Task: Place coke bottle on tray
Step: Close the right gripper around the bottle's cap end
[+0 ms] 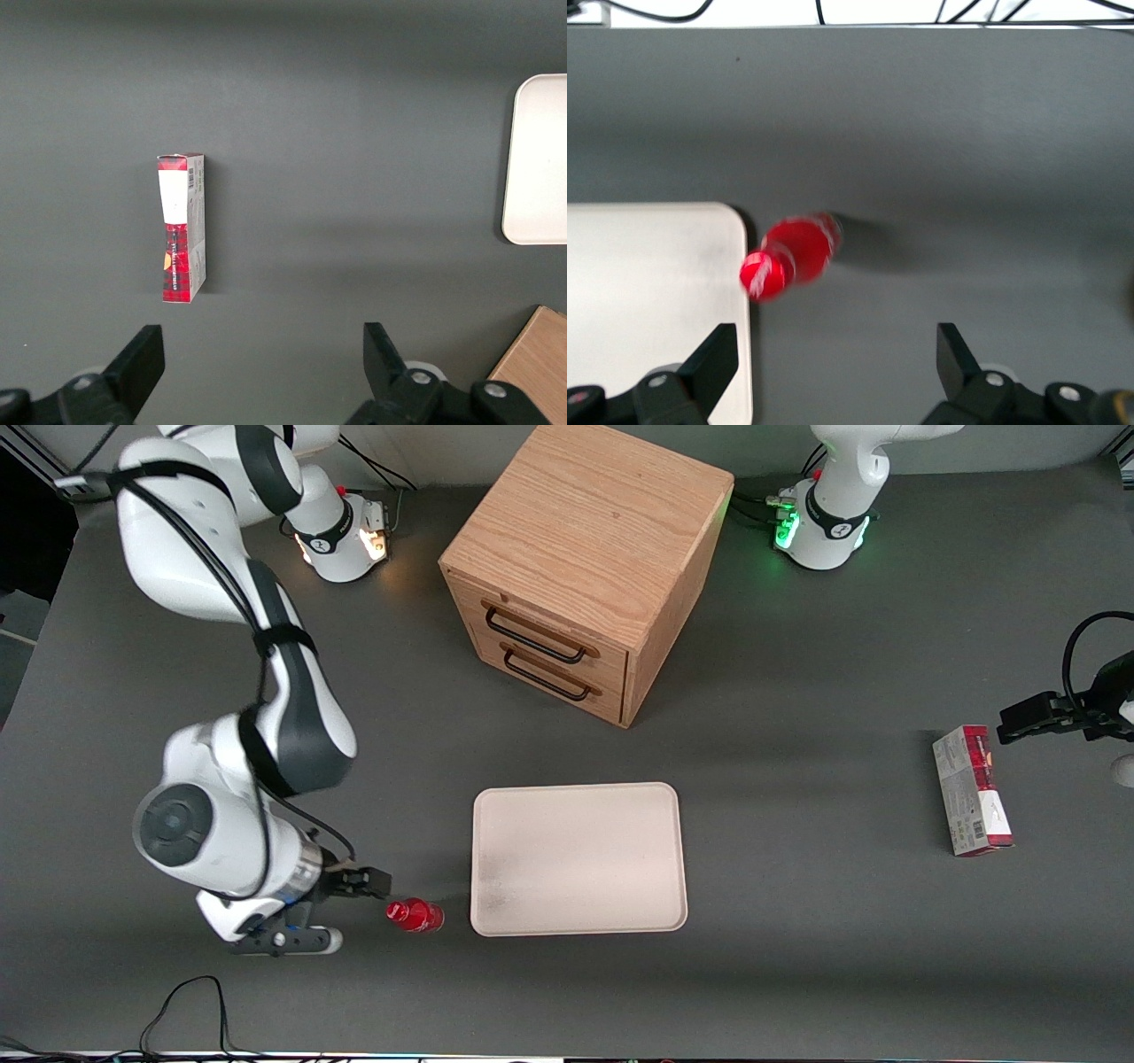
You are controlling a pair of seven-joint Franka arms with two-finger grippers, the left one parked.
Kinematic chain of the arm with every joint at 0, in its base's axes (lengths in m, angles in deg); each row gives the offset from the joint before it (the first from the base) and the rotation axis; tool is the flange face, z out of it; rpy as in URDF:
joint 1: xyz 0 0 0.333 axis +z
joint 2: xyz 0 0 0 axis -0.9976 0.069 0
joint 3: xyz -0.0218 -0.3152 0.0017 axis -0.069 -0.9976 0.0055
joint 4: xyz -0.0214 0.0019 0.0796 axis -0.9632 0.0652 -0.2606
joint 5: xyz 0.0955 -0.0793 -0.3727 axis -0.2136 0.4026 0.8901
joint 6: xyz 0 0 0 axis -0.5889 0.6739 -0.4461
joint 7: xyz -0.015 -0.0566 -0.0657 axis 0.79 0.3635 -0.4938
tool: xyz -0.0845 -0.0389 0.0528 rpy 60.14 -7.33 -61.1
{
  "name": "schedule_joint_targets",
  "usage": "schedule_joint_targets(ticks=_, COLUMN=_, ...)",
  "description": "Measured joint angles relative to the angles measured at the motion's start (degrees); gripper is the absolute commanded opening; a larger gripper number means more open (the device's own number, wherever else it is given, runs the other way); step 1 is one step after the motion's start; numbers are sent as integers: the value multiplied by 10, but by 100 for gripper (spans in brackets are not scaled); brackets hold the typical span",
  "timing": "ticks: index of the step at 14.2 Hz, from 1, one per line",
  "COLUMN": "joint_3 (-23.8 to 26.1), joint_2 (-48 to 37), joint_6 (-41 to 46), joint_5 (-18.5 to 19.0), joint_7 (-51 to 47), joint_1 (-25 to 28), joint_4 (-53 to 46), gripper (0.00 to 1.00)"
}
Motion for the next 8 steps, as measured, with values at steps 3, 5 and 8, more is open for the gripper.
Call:
schedule_joint_targets(ticks=3, joint_3=0, joint_2=36, joint_6=-55, joint_5=0, joint_7=-15, joint_1=13, joint_4=-1, gripper=97)
schedule_joint_targets(ticks=5, joint_3=0, joint_2=42, joint_6=-71, joint_5=0, joint_7=-18, joint_1=18, joint_4=-1, gripper=85)
schedule_joint_targets(ticks=8, joint_3=0, joint_2=43, joint_6=-72, joint_5=0, joint_7=-18, joint_1=18, joint_4=-1, gripper=51)
